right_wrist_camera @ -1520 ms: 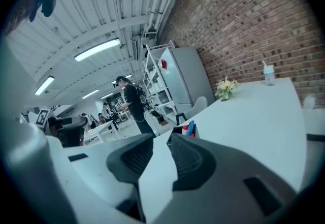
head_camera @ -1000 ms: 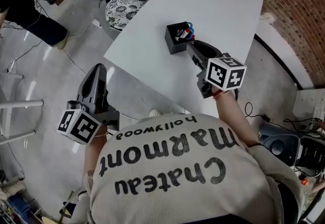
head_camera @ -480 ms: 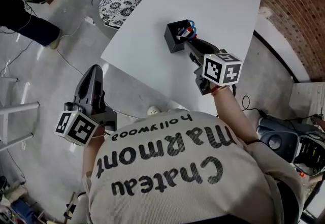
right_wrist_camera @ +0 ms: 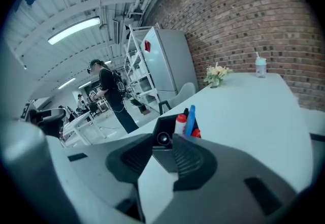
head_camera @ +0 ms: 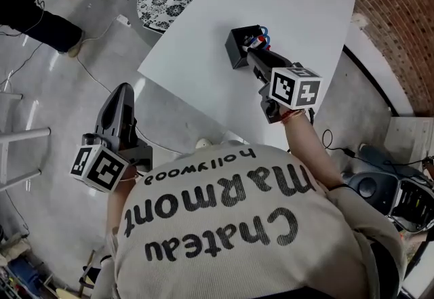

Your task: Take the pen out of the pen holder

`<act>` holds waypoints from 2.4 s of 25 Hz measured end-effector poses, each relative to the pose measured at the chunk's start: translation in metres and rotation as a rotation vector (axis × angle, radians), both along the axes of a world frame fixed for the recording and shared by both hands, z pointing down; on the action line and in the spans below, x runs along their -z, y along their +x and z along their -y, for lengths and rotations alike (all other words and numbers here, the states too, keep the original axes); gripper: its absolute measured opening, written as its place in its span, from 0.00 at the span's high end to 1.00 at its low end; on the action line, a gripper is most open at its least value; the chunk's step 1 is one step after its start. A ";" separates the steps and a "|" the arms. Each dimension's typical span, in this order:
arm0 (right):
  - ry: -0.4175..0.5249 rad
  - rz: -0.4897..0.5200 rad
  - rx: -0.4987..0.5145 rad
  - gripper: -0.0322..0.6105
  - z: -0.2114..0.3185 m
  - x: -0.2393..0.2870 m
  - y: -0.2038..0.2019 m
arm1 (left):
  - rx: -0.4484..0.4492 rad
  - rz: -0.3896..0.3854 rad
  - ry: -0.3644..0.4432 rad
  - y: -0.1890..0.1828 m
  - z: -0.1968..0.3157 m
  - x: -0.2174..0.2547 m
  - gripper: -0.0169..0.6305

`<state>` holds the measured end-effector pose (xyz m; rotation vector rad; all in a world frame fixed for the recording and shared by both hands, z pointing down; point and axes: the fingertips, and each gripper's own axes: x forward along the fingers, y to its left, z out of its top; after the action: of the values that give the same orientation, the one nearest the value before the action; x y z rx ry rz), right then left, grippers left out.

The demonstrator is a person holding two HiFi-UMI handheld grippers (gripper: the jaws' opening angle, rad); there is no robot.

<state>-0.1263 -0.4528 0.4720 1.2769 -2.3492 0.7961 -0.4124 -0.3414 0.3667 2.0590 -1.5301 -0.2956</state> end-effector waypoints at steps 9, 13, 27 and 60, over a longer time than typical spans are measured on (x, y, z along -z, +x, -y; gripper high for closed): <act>0.003 0.000 -0.046 0.82 0.003 -0.001 0.003 | 0.013 -0.020 -0.026 -0.004 -0.008 -0.013 0.97; 0.012 -0.025 -0.049 0.83 0.003 -0.002 0.003 | 0.023 -0.025 -0.022 -0.007 -0.011 -0.014 0.97; 0.052 -0.020 -0.061 0.84 -0.012 0.018 0.009 | 0.004 0.031 -0.008 -0.001 -0.026 -0.011 0.97; 0.093 0.006 0.039 0.84 -0.057 0.034 0.041 | -0.007 0.001 -0.041 0.073 -0.054 -0.025 0.97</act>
<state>-0.0852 -0.3956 0.4376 1.2629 -2.4334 0.6871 -0.3392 -0.2876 0.3917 2.0325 -1.5169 -0.2584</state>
